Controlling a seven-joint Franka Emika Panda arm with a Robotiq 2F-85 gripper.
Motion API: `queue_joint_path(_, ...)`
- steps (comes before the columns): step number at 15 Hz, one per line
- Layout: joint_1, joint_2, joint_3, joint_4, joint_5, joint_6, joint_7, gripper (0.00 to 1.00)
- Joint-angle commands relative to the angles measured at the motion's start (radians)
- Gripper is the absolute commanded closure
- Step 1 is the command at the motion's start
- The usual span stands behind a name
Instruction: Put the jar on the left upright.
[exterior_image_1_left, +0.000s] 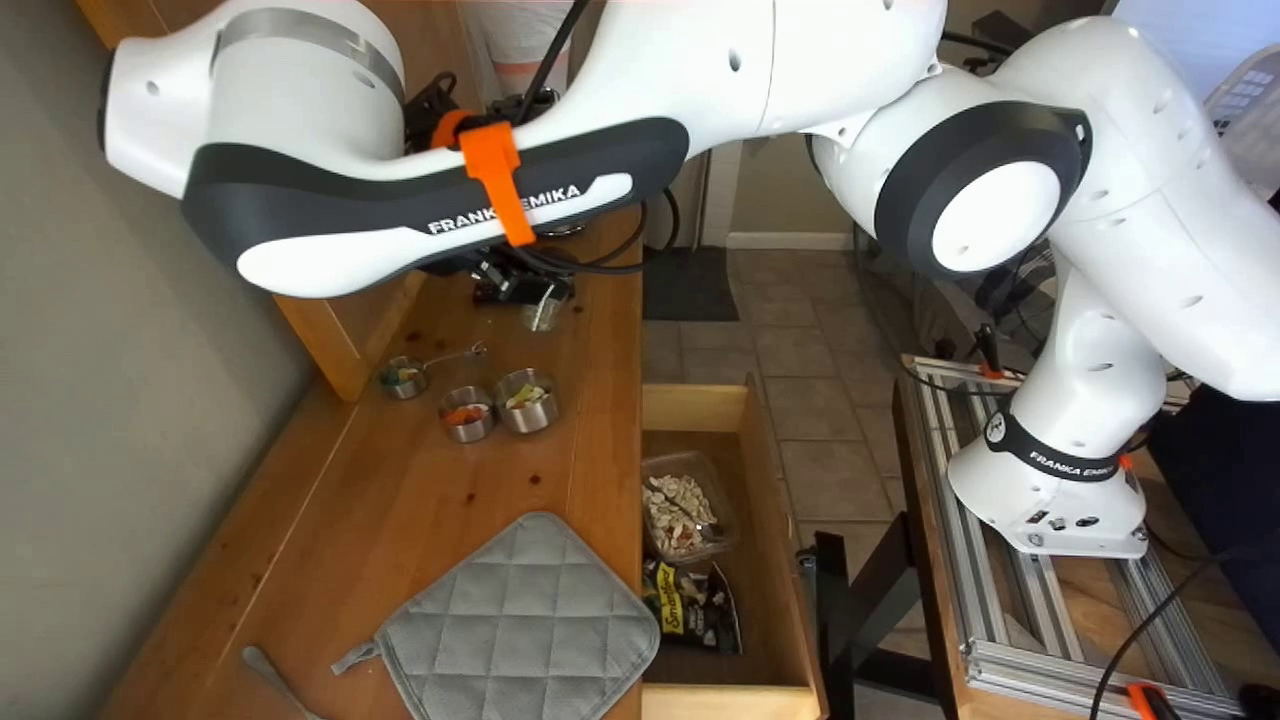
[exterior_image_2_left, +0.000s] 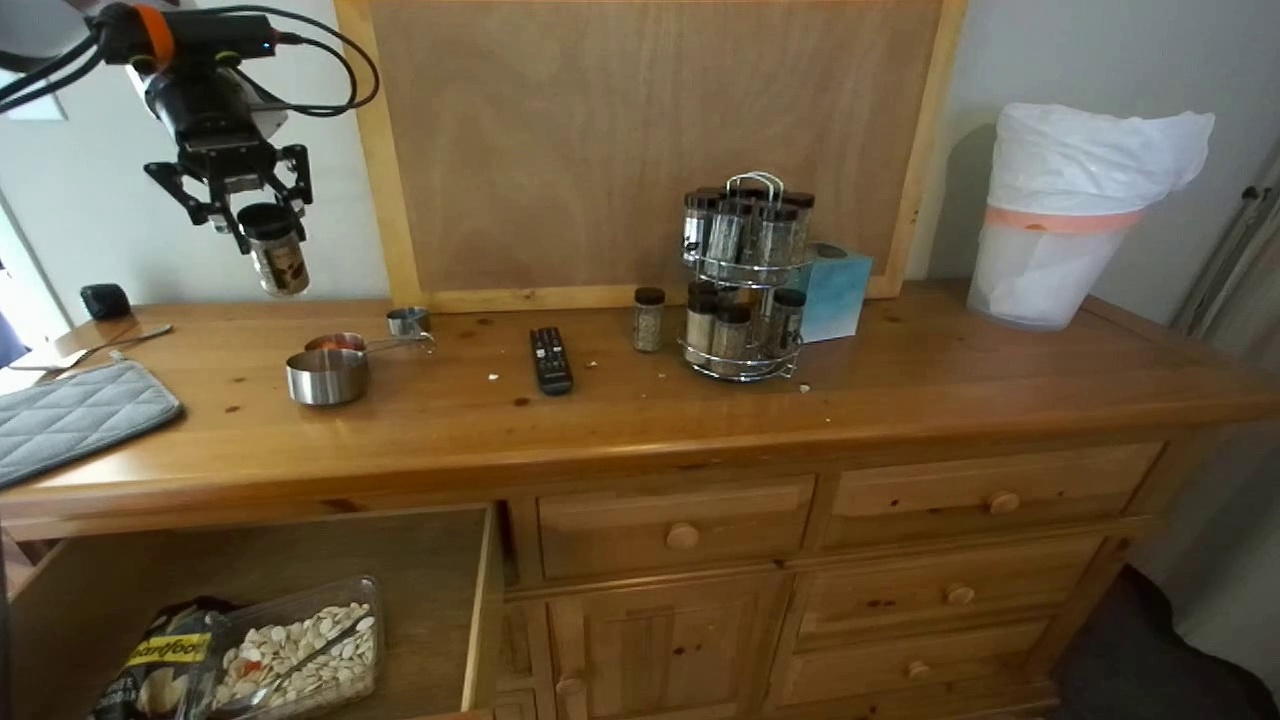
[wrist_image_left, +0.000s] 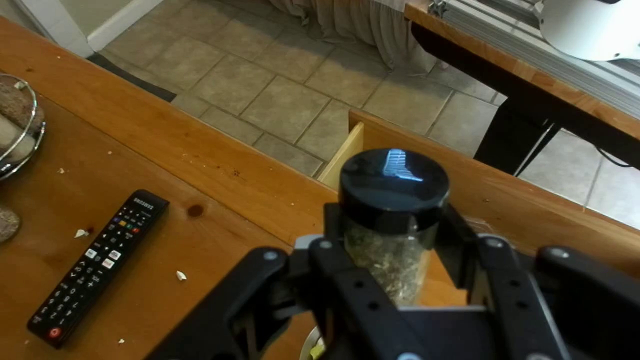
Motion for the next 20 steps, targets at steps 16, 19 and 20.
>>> queue_joint_path(16, 0.017, -0.035, -0.036, -0.167, -0.283, 0.114, -0.332, 0.77)
queue_joint_path(19, -0.001, -0.023, -0.059, -0.221, -0.353, 0.221, -0.343, 0.77)
queue_joint_path(20, -0.008, -0.024, -0.067, -0.246, -0.370, 0.255, -0.339, 0.77)
